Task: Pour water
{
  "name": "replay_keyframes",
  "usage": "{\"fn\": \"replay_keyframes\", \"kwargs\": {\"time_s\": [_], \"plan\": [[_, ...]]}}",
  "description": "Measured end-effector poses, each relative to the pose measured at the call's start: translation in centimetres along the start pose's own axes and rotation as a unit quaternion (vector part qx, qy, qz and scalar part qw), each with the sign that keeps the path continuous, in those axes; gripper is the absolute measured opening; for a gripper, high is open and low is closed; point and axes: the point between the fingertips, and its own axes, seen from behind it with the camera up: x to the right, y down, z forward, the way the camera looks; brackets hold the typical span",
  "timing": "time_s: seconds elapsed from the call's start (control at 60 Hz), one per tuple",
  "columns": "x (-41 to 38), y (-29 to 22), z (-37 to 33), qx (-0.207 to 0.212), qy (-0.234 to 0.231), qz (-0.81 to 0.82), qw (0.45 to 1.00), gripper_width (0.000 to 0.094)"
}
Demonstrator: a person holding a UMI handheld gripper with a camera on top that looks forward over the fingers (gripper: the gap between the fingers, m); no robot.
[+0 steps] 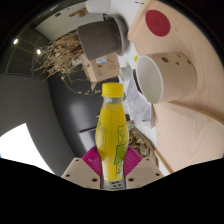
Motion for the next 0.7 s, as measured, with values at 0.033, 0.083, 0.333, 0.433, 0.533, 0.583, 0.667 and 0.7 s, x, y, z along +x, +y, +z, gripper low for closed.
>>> {"fn": "replay_keyframes", "kwargs": {"time_s": [0.033, 0.083, 0.333, 0.433, 0.533, 0.583, 0.667, 0.7], "plan": [[-0.7, 0.3, -0.1, -0.006, 0.006, -0.037, 0.999, 0.0245], [-1.9, 0.3, -0.7, -0.012, 0.008, -0.097, 0.995, 0.0245], [-11.9, -4.6, -4.0, 0.040, 0.035, -0.505, 0.862, 0.0246], [-13.6, -8.6, -4.6, 0.069, 0.073, -0.624, 0.775, 0.0248], [-13.2, -14.5, -6.1, 0.098, 0.129, -0.708, 0.687, 0.0247], [-12.0, -17.6, -6.7, 0.102, 0.154, -0.733, 0.654, 0.0247], [-9.3, -21.6, -7.1, 0.094, 0.198, -0.762, 0.610, 0.0247], [-7.5, -22.7, -7.9, 0.088, 0.209, -0.771, 0.595, 0.0246]]}}
